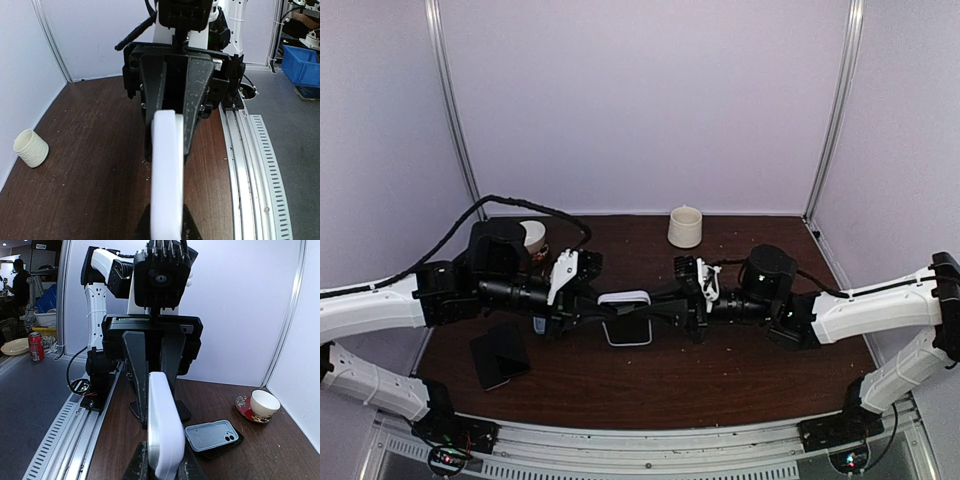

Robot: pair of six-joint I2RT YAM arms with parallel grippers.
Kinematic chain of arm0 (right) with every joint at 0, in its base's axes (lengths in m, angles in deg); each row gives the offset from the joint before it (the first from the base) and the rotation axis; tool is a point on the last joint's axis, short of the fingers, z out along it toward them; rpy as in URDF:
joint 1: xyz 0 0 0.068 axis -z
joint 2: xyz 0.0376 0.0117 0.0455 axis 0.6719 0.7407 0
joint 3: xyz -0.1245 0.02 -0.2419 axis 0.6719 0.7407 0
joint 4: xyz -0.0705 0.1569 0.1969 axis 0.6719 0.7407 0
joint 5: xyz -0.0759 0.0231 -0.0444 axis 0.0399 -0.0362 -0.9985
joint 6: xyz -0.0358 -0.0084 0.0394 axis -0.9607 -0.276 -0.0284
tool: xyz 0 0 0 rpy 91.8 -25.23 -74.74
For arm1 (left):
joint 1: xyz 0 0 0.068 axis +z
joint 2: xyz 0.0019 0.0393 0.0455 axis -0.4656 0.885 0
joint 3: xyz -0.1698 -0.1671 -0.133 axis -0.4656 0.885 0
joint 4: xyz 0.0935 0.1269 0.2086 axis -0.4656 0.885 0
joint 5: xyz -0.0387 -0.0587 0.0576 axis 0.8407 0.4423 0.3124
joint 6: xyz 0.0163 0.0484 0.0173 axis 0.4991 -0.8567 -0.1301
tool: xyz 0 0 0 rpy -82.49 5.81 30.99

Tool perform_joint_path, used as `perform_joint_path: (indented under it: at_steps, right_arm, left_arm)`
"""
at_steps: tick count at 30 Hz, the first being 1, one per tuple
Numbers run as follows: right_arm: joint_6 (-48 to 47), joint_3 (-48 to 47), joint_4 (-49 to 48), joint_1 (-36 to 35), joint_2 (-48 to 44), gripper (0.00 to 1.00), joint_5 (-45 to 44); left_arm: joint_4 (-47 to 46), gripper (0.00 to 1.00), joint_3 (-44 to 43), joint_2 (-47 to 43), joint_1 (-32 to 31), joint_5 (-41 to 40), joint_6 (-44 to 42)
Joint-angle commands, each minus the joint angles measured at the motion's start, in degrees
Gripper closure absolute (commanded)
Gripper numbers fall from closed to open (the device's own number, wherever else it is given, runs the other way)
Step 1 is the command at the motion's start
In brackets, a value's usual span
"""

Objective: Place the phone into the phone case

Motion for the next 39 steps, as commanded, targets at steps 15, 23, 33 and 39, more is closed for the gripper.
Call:
perform_joint_path:
  at_steps: [15,23,33,39]
  right_arm:
    - [-8.66,-4.6,19.58,0.12,-6.34,0.55,-2.2]
    - [-7.06,-7.9,18.69,-0.02,-2.12,0.6,0.27]
    - [-6.82,-9.88,20.98,-0.05,-0.27,0.82,0.95]
    - [-7.19,-11.35,23.61,-0.05,-0.05,1.0,2.2]
  left_arm:
    - [0.03,1.0,-1.88,-0.07,-0.05,-1.49,-1.2]
    - [0.36,1.0,-2.03,-0.07,-0.09,-1.25,-1.35]
    - [0.36,1.0,-1.81,-0.28,-0.15,-0.86,-1.67]
    - [0.47,1.0,-1.88,-0.19,-0.11,-0.88,-1.84]
